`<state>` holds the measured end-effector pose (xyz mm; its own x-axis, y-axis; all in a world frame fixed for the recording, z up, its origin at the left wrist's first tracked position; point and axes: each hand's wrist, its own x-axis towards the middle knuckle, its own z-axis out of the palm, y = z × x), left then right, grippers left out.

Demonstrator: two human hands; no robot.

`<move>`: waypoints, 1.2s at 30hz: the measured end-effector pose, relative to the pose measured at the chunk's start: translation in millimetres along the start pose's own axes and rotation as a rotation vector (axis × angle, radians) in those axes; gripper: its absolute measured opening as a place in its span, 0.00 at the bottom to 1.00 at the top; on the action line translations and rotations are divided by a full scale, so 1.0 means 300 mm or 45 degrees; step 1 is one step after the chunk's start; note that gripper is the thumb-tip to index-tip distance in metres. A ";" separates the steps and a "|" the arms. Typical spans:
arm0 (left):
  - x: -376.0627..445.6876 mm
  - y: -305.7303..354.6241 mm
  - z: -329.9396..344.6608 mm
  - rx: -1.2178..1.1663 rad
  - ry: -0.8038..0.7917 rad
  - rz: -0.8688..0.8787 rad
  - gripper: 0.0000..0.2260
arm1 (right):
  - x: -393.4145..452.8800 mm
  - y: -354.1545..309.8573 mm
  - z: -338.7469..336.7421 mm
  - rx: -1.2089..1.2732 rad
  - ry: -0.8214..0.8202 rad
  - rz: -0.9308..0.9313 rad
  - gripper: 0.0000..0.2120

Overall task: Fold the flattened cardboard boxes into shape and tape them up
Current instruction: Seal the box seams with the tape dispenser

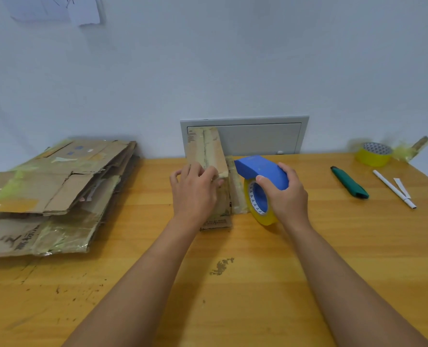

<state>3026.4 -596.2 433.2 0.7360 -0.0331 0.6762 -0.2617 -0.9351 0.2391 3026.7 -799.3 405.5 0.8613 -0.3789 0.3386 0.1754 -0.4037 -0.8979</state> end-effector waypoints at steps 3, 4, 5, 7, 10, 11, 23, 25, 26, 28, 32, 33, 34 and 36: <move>0.002 0.001 -0.009 0.016 -0.046 -0.009 0.08 | -0.010 -0.004 0.000 -0.012 -0.007 -0.016 0.33; 0.004 -0.003 -0.014 0.010 -0.086 0.001 0.10 | -0.012 -0.006 -0.001 -0.014 -0.005 -0.014 0.34; 0.007 -0.009 -0.021 -0.003 -0.138 0.011 0.12 | -0.012 -0.007 -0.001 -0.015 -0.002 -0.012 0.35; 0.023 -0.022 -0.040 -0.074 -0.253 -0.008 0.18 | -0.013 -0.009 -0.001 -0.018 -0.001 -0.019 0.35; 0.070 -0.045 -0.062 -0.223 -0.390 -0.104 0.20 | -0.016 -0.011 0.001 -0.030 -0.011 -0.026 0.35; 0.085 -0.052 -0.065 -0.258 -0.421 -0.128 0.19 | -0.018 -0.012 0.003 -0.032 -0.015 -0.025 0.36; 0.081 -0.081 -0.019 -0.352 -0.311 0.011 0.10 | -0.014 0.000 0.005 -0.047 -0.020 -0.027 0.32; 0.073 -0.086 -0.008 -0.293 -0.251 0.072 0.09 | -0.015 0.001 0.004 -0.046 -0.022 -0.026 0.32; 0.067 -0.085 -0.002 -0.253 -0.209 0.101 0.10 | -0.017 0.000 0.003 -0.044 -0.023 -0.027 0.32; 0.048 -0.072 0.013 -0.154 -0.098 0.158 0.10 | -0.021 -0.004 0.002 -0.036 -0.018 -0.026 0.33; 0.031 -0.037 0.027 -0.145 0.006 0.152 0.08 | -0.028 -0.013 0.001 -0.023 -0.011 -0.030 0.36; 0.035 -0.040 0.026 -0.176 -0.012 0.159 0.08 | -0.028 -0.014 0.001 -0.021 -0.010 -0.028 0.37; 0.041 -0.048 0.024 -0.199 -0.043 0.174 0.09 | -0.027 -0.013 0.000 -0.017 -0.009 -0.027 0.37; 0.045 -0.069 0.016 -0.221 -0.103 0.207 0.10 | -0.024 -0.011 0.002 -0.013 -0.006 -0.028 0.37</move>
<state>3044.8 -579.0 434.1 0.7212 -0.2133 0.6590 -0.4790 -0.8408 0.2522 3020.1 -794.7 405.9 0.8596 -0.3658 0.3567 0.1893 -0.4205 -0.8873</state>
